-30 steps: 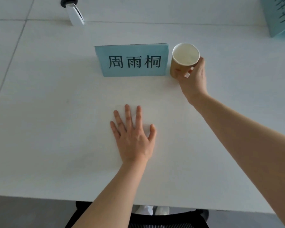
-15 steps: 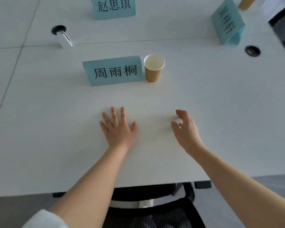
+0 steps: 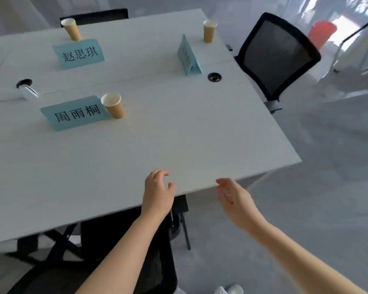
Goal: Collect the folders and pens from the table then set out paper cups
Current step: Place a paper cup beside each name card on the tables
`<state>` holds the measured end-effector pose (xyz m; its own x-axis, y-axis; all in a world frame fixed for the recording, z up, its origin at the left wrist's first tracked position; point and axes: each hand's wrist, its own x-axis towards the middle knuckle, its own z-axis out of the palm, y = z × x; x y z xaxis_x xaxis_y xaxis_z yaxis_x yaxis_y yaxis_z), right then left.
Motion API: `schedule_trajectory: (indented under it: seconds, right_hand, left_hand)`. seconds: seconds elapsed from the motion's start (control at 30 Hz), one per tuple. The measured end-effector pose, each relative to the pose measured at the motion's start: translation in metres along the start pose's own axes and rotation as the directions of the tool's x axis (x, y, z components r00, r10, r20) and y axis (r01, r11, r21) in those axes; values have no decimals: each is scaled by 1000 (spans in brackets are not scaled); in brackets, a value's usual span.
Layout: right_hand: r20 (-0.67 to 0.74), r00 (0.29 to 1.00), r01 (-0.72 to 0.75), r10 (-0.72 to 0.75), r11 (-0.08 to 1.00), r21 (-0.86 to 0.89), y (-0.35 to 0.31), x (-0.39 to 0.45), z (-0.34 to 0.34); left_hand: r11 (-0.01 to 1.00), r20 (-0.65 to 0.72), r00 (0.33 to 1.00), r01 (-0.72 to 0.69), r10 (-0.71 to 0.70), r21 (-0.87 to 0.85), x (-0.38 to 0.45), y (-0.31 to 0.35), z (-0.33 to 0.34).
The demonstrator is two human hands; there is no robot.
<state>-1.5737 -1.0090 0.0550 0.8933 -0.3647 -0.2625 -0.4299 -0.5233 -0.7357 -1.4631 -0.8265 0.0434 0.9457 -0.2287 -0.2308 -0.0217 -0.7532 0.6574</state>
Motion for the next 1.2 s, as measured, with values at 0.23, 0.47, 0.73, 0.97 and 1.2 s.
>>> schedule_trajectory:
  seconds: [0.23, 0.47, 0.73, 0.97, 1.2]
  right_hand:
    - [-109, 993, -44, 51, 997, 67, 83, -67, -112]
    - [-192, 974, -94, 120, 986, 140, 135, -70, -189]
    - [-215, 970, -94, 114, 991, 99, 172, 14, -281]
    - [-140, 988, -60, 65, 997, 41, 171, 134, -356]
    - [-59, 998, -14, 16, 999, 30, 174, 240, -415]
  left_hand:
    - [980, -8, 1000, -23, 21, -197, -84, 128, 99]
    - [977, 85, 996, 8, 10, -215, -115, 192, 170]
    - [978, 31, 999, 14, -7, -209, -45, 265, 220]
    - [973, -32, 995, 85, -94, -214, 59, 341, 251]
    - [965, -50, 991, 105, -121, -242, 149, 414, 272]
